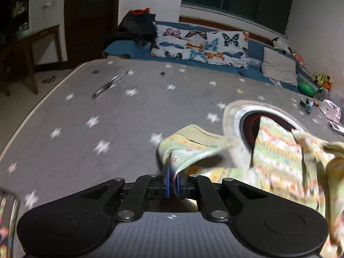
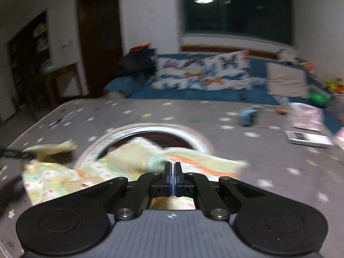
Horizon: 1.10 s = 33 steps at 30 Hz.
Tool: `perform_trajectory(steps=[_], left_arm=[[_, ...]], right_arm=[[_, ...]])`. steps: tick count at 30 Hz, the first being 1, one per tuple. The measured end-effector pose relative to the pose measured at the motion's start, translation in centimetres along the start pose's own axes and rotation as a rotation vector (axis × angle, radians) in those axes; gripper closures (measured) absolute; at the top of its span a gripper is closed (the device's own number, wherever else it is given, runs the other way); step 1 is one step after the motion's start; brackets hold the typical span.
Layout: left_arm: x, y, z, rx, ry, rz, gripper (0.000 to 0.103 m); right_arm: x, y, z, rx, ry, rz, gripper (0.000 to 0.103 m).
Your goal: Fold clothes
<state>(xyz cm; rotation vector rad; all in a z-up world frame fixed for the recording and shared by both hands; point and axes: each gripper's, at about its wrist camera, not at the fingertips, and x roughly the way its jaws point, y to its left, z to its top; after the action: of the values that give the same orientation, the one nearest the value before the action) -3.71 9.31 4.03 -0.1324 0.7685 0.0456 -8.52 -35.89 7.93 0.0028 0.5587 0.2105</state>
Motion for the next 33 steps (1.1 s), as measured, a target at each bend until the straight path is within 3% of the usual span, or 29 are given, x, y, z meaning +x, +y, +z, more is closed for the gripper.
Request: perform_trajectory(steps=[4, 8, 11, 15, 17, 21, 24, 30, 33], left_arm=[[-0.9, 1.5, -2.0, -0.032, 0.031, 0.009, 0.099], [-1.3, 1.8, -2.8, -0.028, 0.048, 0.022, 0.099], [-1.6, 1.9, -3.4, -0.025, 0.062, 0.032, 0.099], [-2.1, 2.1, -3.7, -0.023, 0.073, 0.050, 0.094], [-2.4, 2.1, -3.7, -0.017, 0.075, 0.067, 0.092], [-3.1, 2.1, -3.7, 0.003, 0.078, 0.107, 0.068], [-3.7, 2.9, -3.4, -0.023, 0.081, 0.101, 0.066], [-6.1, 1.1, -2.5, 0.117, 0.014, 0.064, 0.062], [-6.1, 1.2, -1.9, 0.098, 0.000, 0.066, 0.061]], right_arm=[[-4.0, -4.9, -2.7, 0.095, 0.010, -0.165, 0.102], [-6.2, -9.0, -6.6, 0.201, 0.102, -0.321, 0.102], [-7.3, -11.9, -9.3, 0.298, 0.166, -0.389, 0.102], [-8.8, -13.3, -10.3, 0.295, 0.155, -0.453, 0.099], [-9.1, -13.3, -9.7, 0.271, 0.136, -0.430, 0.097], [-7.7, -11.8, -8.2, 0.201, 0.123, -0.322, 0.095], [-5.9, -10.5, -7.4, 0.172, 0.151, -0.225, 0.093], [-2.2, -8.0, -5.6, 0.122, 0.186, -0.124, 0.086], [-0.1, -6.8, -4.5, 0.113, 0.199, -0.067, 0.085]])
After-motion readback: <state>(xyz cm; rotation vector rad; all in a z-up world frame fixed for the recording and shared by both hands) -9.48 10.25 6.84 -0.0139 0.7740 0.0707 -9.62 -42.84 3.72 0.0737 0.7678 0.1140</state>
